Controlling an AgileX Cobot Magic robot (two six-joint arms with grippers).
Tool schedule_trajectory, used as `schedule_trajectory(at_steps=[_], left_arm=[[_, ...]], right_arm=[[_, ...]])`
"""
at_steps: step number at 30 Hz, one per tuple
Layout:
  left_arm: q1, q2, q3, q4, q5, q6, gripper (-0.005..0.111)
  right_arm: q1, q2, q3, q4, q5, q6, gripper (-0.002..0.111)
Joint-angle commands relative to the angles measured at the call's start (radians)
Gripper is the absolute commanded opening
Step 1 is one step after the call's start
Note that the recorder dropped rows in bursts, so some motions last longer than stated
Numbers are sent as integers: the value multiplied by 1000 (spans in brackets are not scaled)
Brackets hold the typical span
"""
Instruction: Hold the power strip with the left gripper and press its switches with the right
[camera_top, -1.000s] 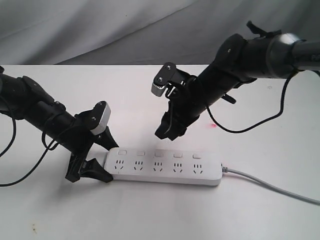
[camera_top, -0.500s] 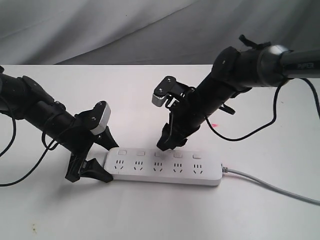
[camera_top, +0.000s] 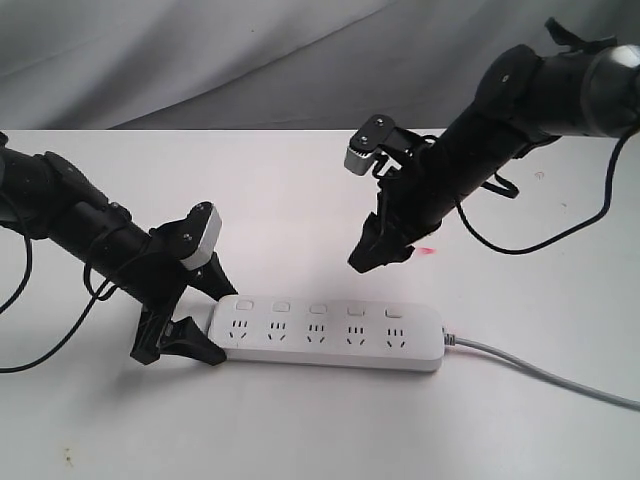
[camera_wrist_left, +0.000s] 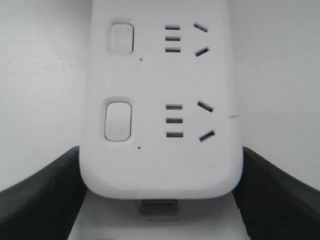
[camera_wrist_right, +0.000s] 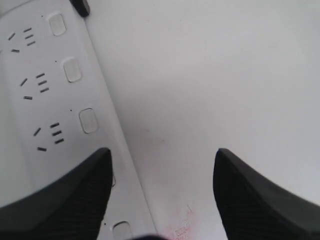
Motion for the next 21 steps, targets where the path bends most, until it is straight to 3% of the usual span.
schedule_trajectory(at_steps=[1,10,14,21], left_arm=[[-3,4,-3,-6,13,-7,47],[-3,4,-3,-6,13,-7,47],[-3,4,-3,-6,13,-7,47],[-3,4,-3,-6,13,-7,47]], right_arm=[[-11,-5,2,48,2,-2,55],[-9,5,2,194,-53,-4,55],[-7,5,2,183,55,-135,55],[-16,3,30,172,30,-182,55]])
